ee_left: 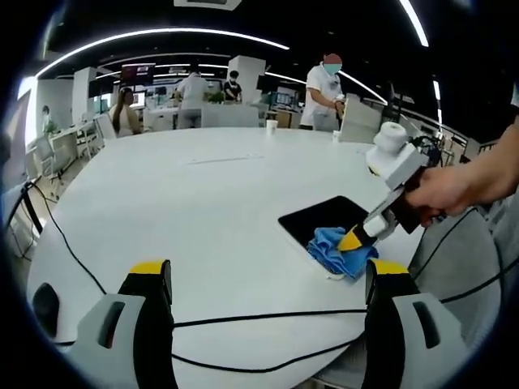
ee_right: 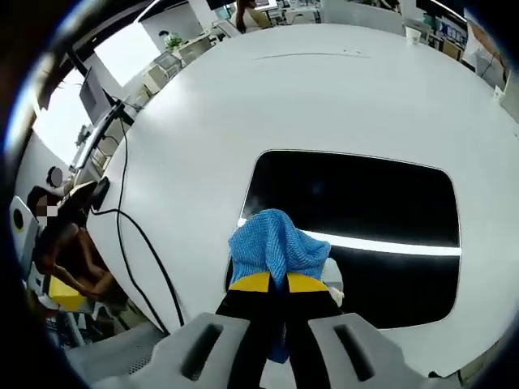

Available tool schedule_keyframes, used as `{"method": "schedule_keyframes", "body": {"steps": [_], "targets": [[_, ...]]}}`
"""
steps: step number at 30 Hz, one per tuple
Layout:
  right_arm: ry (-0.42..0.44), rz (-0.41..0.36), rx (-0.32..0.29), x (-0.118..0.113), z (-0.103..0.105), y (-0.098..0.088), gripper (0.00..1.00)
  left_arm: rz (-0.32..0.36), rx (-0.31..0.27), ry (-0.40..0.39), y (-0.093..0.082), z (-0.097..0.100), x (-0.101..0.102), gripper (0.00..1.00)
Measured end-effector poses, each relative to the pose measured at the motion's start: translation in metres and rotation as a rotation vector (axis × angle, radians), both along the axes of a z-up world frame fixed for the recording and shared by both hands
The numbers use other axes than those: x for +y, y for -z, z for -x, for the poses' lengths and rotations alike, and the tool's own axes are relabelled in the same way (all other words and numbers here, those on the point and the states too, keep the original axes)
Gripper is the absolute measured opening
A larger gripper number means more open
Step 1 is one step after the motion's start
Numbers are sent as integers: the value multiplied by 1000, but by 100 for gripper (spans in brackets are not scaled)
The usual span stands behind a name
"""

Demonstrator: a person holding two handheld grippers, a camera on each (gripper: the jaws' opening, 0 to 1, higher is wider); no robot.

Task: Wipe the mirror surface with the cleaning cloth until all visible marks leave the cleaned area.

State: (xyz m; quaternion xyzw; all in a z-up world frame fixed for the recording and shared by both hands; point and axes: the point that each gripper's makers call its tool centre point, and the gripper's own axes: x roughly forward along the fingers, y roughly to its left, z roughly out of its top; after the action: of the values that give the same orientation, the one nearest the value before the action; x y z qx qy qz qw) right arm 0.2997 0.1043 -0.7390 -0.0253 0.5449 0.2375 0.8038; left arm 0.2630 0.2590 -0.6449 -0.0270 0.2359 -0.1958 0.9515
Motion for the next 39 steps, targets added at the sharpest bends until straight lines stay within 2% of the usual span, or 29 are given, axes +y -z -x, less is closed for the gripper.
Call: {"method": "schedule_keyframes", "body": {"steps": [9, 28, 39], "targets": [[-27, -10, 2, 16, 2, 0, 0, -4, 9, -4, 3, 1, 3, 99], [-44, -13, 24, 15, 1, -1, 0, -4, 3, 2, 0, -5, 5, 99], [-73, 14, -15, 21, -23, -1, 0, -7, 17, 8, 6, -1, 7, 99]]}}
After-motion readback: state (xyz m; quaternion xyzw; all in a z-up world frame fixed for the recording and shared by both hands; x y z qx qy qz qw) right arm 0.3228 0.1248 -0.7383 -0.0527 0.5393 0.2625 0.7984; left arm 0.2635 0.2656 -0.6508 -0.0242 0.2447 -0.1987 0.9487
